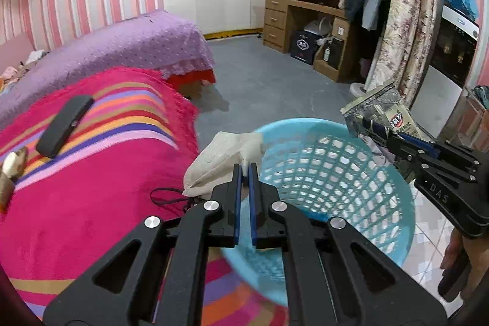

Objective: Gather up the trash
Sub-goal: 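Carry the cloth bag and snack packet over the blue basket, then open the left gripper over the basket while the right releases the packet, then move both open grippers back over the bed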

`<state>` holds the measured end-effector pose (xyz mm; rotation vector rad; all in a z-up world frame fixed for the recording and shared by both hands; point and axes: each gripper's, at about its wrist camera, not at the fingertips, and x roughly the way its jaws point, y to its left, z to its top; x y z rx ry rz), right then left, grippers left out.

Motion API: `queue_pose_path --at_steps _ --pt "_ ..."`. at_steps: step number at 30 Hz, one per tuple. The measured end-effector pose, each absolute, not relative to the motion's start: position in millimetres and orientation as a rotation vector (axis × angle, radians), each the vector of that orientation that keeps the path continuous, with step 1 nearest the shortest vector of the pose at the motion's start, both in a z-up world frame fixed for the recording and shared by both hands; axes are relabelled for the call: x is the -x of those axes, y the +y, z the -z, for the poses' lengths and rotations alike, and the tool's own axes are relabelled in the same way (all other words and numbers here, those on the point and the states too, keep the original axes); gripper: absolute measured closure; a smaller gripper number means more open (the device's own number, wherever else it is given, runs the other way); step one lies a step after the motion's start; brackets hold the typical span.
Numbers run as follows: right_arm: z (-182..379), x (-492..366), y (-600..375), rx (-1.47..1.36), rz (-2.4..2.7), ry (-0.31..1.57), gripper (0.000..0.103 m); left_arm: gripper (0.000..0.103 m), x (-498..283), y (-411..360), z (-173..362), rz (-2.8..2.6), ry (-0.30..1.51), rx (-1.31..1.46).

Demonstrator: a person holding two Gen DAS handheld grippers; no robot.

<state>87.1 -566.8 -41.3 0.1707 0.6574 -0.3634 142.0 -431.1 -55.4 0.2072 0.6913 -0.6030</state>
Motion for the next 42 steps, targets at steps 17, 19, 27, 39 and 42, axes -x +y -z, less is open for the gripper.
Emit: queue_pose_path --at_steps 17,19,27,39,42 --pt "46 -86 -567 -0.177 0.364 0.661 0.090 0.016 -155 -423 54 0.534 0.643 -0.218" --pt "48 -89 -564 -0.174 0.360 0.662 0.090 0.014 -158 -417 53 0.502 0.621 -0.245" --pt "59 -104 -551 -0.177 0.325 0.688 0.083 0.009 -173 -382 52 0.434 0.620 -0.221" --pt "50 -117 -524 -0.125 0.396 0.704 0.007 0.007 -183 -317 38 0.356 0.611 -0.189" --pt "41 -119 -507 -0.097 0.406 0.689 0.005 0.006 -186 -294 33 0.333 0.610 -0.170"
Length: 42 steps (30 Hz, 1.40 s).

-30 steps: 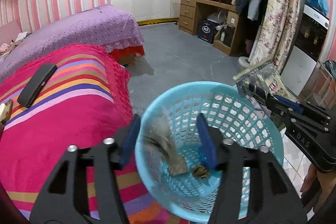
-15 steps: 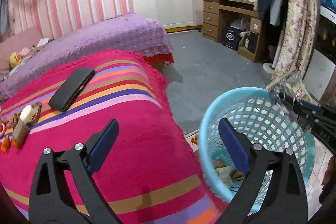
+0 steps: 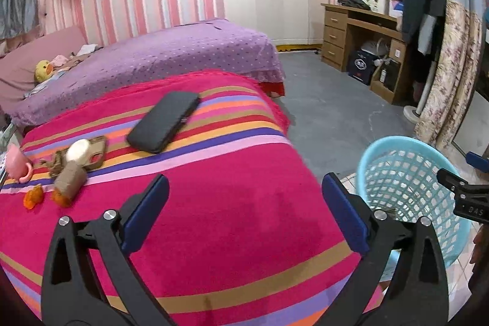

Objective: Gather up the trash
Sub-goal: 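Move both open grippers back over the bed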

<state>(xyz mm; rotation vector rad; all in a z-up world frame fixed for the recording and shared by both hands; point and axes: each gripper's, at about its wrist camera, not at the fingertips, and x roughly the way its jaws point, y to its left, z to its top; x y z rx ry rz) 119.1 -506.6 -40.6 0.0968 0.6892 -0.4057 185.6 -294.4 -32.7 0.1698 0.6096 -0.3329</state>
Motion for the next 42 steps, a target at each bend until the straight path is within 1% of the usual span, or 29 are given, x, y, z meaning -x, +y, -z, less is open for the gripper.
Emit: queue_pose_path --at_steps 9,18,21,29,42 --pt "22 -136 -459 -0.095 0.366 0.634 0.005 0.006 -193 -219 15 0.237 0.587 -0.175" --pt "15 -167 -387 -0.078 0.262 0.618 0.005 0.006 -203 -138 6 0.157 0.577 -0.163" --pt "14 -175 -365 -0.076 0.232 0.608 0.005 0.006 -206 -115 8 0.125 0.564 -0.154" --pt "15 -191 -322 -0.098 0.197 0.597 0.005 0.006 -220 -60 20 0.099 0.609 -0.129" --pt "28 -214 -268 -0.024 0.157 0.645 0.005 0.006 -231 22 51 0.045 0.668 -0.134"
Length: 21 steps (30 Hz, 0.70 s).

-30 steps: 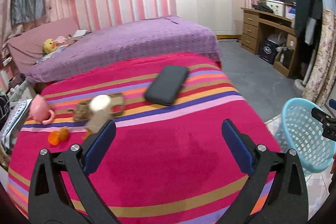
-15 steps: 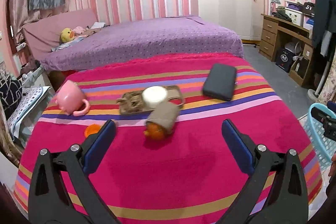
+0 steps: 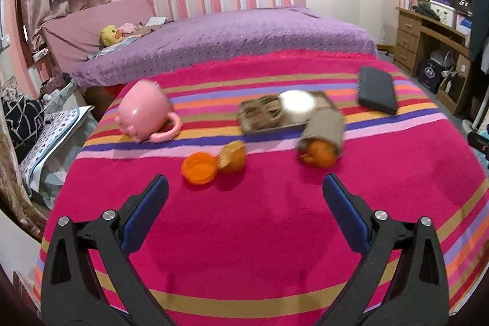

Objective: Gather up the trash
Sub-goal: 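Move both open grippers back over the bed, then grasp the small orange plastic cup with the left gripper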

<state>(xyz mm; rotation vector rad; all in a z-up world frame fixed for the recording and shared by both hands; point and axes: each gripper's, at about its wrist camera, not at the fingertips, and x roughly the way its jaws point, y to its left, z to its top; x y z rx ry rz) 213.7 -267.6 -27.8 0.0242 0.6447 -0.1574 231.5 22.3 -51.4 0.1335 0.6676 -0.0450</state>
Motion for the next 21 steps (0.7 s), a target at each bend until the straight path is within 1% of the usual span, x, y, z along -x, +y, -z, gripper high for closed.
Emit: queue_pose_path --at_steps 9,13,16,19,21 --pt "31 -220 -249 0.029 0.160 0.661 0.005 0.006 -259 73 80 0.004 0.768 -0.076" --pt "35 -223 -244 0.048 0.155 0.675 0.005 0.006 -273 88 92 0.023 0.843 -0.028" --pt "37 -225 -239 0.071 0.158 0.686 0.005 0.007 -281 95 95 0.037 0.857 0.001" --pt "39 -228 -235 0.089 0.167 0.689 0.005 0.011 -288 97 98 0.038 0.858 0.014" --pt "39 -230 -232 0.091 0.169 0.692 0.005 0.016 -296 93 98 0.036 0.859 0.002"
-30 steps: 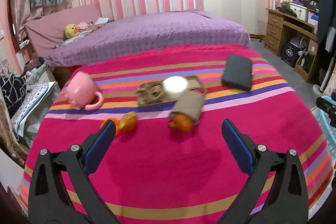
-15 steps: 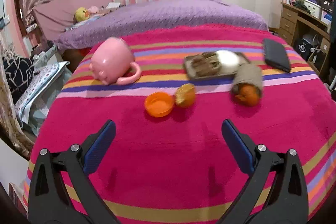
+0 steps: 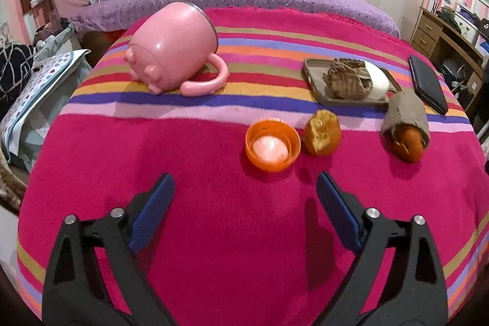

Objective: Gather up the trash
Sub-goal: 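Grasp the small orange plastic cup with the left gripper, then grasp the orange fruit from the cardboard tube with the right gripper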

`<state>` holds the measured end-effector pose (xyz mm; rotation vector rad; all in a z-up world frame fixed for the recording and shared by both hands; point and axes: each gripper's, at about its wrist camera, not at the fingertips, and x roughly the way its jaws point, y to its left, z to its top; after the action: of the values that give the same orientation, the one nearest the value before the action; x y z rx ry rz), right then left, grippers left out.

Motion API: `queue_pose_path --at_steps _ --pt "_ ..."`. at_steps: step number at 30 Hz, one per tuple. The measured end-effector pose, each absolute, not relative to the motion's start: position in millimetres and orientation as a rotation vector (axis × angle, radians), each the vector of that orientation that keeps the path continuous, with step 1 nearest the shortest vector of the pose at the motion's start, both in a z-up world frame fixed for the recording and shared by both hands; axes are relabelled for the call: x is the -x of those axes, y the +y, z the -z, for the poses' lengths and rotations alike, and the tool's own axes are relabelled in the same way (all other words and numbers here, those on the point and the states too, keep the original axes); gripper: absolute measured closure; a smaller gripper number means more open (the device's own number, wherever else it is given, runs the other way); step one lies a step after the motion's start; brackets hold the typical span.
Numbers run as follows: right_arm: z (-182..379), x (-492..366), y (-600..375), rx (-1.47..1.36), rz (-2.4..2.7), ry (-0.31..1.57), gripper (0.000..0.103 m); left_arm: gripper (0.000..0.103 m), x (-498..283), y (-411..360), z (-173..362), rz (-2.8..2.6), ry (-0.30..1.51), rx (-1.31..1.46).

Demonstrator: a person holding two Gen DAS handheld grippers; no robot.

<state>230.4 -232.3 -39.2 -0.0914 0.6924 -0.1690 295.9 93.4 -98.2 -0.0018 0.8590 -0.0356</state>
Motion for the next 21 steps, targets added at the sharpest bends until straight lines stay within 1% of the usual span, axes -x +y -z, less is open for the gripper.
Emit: queue_pose_path --at_steps 1,3,4,6,7,8,9,21 --pt "39 -231 -231 0.090 0.168 0.694 0.005 0.019 -299 91 98 0.037 0.857 -0.005" --pt "40 -233 -227 0.079 0.161 0.696 0.005 0.028 -306 89 97 0.044 0.855 -0.013" --pt "39 -234 -224 0.071 0.154 0.696 0.005 0.031 -309 86 98 0.055 0.856 -0.019" --pt "38 -237 -217 0.068 0.137 0.695 0.005 0.046 -313 80 98 0.069 0.860 -0.044" --pt "38 -238 -213 0.072 0.134 0.693 0.005 0.051 -314 79 97 0.072 0.859 -0.052" --pt "38 -239 -207 0.084 0.138 0.692 0.005 0.060 -313 79 98 0.076 0.857 -0.056" --pt "38 -239 -200 0.094 0.138 0.691 0.005 0.064 -312 79 97 0.089 0.855 -0.055" --pt "41 -246 -107 0.062 -0.052 0.715 0.005 0.064 -286 118 86 0.038 0.829 -0.016"
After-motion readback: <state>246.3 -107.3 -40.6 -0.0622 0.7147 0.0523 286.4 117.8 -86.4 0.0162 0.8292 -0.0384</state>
